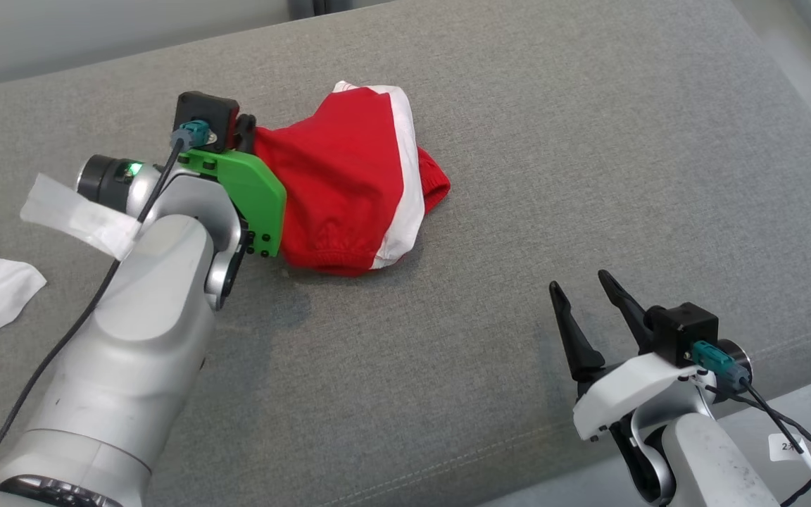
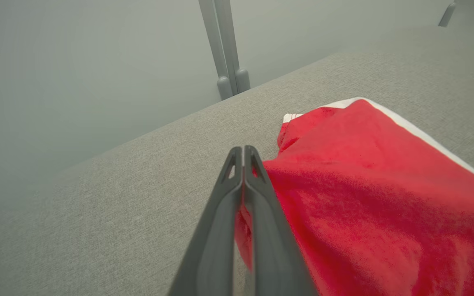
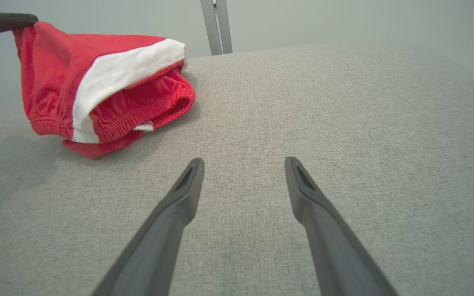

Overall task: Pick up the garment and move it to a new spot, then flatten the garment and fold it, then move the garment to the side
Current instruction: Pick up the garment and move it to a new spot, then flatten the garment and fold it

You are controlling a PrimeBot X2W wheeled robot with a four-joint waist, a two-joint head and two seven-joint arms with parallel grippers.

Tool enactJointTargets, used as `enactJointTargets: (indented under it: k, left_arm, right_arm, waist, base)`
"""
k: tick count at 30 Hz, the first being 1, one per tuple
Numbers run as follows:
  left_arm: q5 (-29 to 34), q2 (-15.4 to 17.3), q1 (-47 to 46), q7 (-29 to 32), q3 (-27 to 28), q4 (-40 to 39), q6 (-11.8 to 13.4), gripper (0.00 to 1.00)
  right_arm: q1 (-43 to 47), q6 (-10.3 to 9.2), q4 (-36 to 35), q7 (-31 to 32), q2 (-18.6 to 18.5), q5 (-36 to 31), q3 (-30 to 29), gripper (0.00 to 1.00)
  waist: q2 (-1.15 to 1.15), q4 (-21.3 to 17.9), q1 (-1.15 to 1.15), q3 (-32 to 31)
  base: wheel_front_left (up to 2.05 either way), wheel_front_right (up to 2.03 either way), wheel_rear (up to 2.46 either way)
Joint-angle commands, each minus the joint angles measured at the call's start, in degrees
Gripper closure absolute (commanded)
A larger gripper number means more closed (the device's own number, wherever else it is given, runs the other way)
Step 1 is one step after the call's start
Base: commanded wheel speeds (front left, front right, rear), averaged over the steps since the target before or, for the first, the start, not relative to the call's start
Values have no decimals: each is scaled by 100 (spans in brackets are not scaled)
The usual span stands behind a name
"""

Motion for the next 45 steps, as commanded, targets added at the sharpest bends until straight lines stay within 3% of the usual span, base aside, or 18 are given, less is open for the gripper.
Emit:
enactJointTargets:
  k: [1, 5, 6, 7, 8, 15, 21, 24, 34, 39, 45]
  left_arm:
    - [116, 115, -8, -185, -10, 126, 133, 100]
    - [278, 280, -106, -598, 10, 394, 428, 100]
    - [270, 288, -97, -657, 38, 457, 472, 84]
    - [241, 280, -81, -704, 50, 513, 484, 50]
    - [205, 279, -75, -802, 88, 528, 509, 0]
    - [-11, 217, 204, -1275, 202, 569, 406, 0]
    - [-155, 106, 811, -1572, -37, 151, -241, 0]
    - [-251, 29, 1199, -1490, -152, -56, -388, 0]
    - [-468, -204, 2130, -1180, -334, -544, -172, 0]
    - [-566, -265, 2295, -1013, -289, -598, 51, 0]
    - [-706, -332, 2287, -726, -318, -555, 146, 0]
  right_arm:
    - [-87, -2, 55, -51, -3, 34, 20, 0]
    - [-104, -2, 152, -74, -5, 66, 37, 0]
    - [-100, -2, 173, -84, -7, 66, 28, 0]
    - [-91, -2, 190, -91, -6, 64, 18, 0]
    - [-80, -2, 208, -96, -6, 54, 5, 0]
    - [52, -2, 287, -69, -7, -13, -64, 0]
    - [232, -2, 278, 13, -6, -49, -161, 0]
    - [314, -2, 229, 69, -5, -75, -199, 0]
    - [370, -2, -31, 238, -5, -188, -192, 0]
    - [310, -2, -143, 271, -6, -183, -166, 0]
    - [267, -2, -205, 240, -4, -175, -227, 0]
  waist:
    - [0, 68, 0, 19]
    - [0, 151, 0, -49]
    - [0, 175, 0, -80]
    - [0, 202, 0, -116]
    - [0, 233, 0, -152]
    - [0, 475, 0, -504]
    - [0, 664, 0, -847]
    - [0, 712, 0, -941]
    - [0, 444, 0, -822]
    - [0, 154, 0, -582]
    - [0, -128, 0, -332]
  base:
    - [0, 0, 0]
    - [0, 0, 0]
    - [0, 0, 0]
    - [0, 0, 0]
    - [0, 0, 0]
    - [0, 0, 0]
    - [0, 0, 0]
    - [0, 0, 0]
    - [0, 0, 0]
    - [0, 0, 0]
    - [0, 0, 0]
